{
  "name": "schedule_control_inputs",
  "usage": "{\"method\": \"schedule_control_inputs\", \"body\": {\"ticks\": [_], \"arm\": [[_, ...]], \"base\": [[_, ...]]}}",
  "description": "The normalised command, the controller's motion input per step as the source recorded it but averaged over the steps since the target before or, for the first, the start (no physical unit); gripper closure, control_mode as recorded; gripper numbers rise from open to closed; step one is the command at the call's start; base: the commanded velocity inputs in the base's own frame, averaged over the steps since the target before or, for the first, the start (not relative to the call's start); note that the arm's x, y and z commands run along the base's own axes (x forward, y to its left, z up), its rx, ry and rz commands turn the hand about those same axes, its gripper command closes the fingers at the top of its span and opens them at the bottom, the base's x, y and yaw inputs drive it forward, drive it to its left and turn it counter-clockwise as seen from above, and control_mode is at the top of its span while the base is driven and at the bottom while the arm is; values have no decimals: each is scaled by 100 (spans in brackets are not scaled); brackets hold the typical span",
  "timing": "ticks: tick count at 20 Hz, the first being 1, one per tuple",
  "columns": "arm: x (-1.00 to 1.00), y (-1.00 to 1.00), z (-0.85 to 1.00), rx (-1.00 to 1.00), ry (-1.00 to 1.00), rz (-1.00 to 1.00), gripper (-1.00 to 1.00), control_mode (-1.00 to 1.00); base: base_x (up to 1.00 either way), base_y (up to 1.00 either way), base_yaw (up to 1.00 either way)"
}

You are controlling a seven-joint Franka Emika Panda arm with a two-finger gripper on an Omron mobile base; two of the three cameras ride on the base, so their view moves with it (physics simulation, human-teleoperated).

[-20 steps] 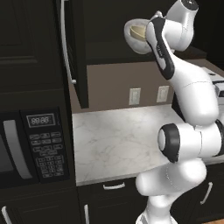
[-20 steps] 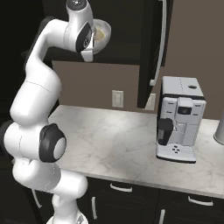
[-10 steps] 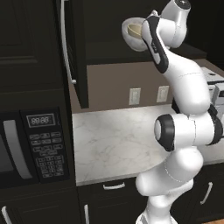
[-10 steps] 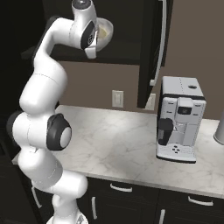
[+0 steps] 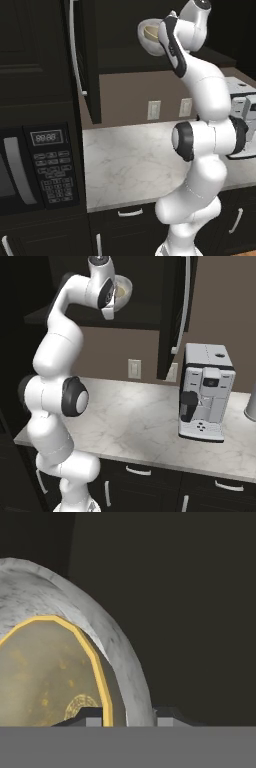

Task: Pick up the bowls on the counter and stack them on top of one another in the open cabinet. Place the smaller bowl on top of the larger bowl.

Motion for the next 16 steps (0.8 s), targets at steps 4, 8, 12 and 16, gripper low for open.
{"method": "schedule_control_inputs", "body": {"ticks": [4, 8, 12, 16], "arm": [[36, 0, 0, 0, 3, 0, 100, -100], [37, 0, 0, 0, 4, 0, 100, -100], [36, 0, 0, 0, 3, 0, 100, -100], [34, 0, 0, 0, 4, 0, -100, -100]], "base": [[0, 0, 0], [0, 0, 0], [0, 0, 0], [0, 0, 0]]}}
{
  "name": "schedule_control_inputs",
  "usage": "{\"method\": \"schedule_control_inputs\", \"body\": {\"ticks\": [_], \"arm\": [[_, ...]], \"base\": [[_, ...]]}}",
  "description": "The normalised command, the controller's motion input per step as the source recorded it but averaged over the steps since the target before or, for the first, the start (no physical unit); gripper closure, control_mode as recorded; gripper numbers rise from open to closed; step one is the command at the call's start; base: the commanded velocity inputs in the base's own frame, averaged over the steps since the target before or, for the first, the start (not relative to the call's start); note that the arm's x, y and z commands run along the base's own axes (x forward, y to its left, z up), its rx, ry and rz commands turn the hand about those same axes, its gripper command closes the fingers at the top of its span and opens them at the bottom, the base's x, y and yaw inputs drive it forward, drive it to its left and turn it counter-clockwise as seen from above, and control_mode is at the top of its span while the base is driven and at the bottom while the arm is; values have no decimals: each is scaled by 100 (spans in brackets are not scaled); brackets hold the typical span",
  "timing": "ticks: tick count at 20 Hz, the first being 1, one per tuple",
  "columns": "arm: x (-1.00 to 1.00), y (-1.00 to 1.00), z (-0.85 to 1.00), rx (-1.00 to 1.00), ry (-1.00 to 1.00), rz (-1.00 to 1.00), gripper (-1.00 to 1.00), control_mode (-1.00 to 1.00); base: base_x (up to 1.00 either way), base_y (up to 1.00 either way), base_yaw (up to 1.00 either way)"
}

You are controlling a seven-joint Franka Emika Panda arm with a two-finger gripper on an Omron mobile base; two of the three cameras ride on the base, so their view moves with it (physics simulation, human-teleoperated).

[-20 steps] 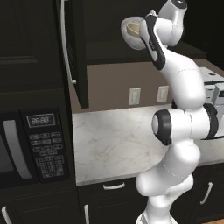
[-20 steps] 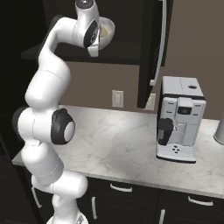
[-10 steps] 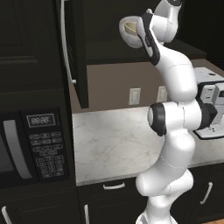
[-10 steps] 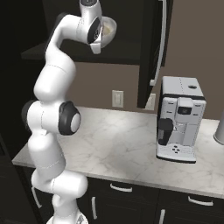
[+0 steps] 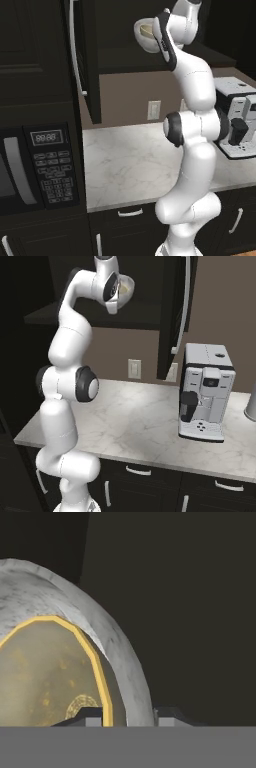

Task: Pick up the bowls on the counter and stack them on top of one another in the open cabinet. Place the smaller bowl on top of the larger bowl.

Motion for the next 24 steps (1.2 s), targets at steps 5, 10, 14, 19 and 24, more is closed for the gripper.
{"method": "schedule_control_inputs", "body": {"ticks": [5, 10, 14, 19, 24], "arm": [[24, 0, 0, 0, 0, 0, -100, -100], [1, 0, 0, 0, -4, 0, -100, -100], [-16, 0, 0, 0, -10, 0, -100, -100], [-35, 0, 2, 0, -11, 0, -100, -100], [-58, 0, 0, 0, -11, 0, -100, -100]], "base": [[0, 0, 0], [0, 0, 0], [0, 0, 0], [0, 0, 0], [0, 0, 0]]}}
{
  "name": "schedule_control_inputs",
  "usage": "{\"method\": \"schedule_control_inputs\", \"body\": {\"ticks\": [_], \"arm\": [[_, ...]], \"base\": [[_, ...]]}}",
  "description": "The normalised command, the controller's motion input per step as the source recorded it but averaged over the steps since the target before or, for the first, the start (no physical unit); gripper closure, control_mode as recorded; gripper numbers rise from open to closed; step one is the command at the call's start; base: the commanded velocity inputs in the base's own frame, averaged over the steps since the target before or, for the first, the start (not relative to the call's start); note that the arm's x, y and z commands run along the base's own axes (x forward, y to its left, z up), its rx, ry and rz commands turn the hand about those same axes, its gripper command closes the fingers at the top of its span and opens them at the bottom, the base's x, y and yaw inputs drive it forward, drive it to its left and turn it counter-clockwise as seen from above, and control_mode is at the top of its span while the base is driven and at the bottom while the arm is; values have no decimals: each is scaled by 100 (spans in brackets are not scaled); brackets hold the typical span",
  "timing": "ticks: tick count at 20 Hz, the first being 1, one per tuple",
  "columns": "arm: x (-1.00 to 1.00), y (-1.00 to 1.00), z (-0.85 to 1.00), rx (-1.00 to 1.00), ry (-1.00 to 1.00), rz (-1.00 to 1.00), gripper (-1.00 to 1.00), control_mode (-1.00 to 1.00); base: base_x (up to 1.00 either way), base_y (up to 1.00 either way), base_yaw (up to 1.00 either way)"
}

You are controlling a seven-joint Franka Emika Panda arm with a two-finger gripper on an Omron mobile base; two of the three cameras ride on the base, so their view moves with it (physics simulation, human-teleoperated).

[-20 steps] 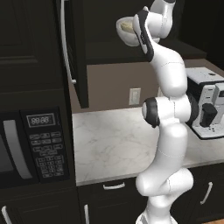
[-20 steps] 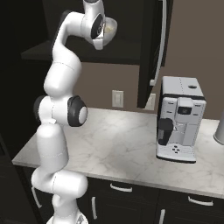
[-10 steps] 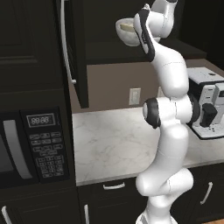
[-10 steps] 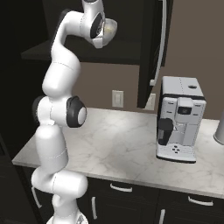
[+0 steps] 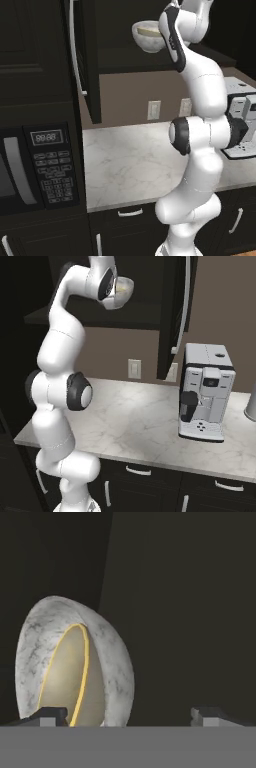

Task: Pick up the bowls on the counter and stack them on top of one another in the open cabinet. Place the smaller bowl on top of the larger bowl.

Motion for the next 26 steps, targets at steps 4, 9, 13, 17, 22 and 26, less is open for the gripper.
{"method": "schedule_control_inputs", "body": {"ticks": [4, 9, 13, 17, 22, 26], "arm": [[-75, 0, -1, 0, -8, 0, -100, -100], [-82, 0, -2, 0, -7, 0, -100, -100], [-82, 0, -8, 0, -6, 0, -100, -100], [-83, 0, -13, 0, -3, 0, -100, -100], [-81, 0, -16, 0, -1, 0, -100, -100], [-73, 4, -18, 0, 0, 0, -100, -100]], "base": [[0, 0, 0], [0, 0, 0], [0, 0, 0], [0, 0, 0], [0, 0, 0], [0, 0, 0]]}}
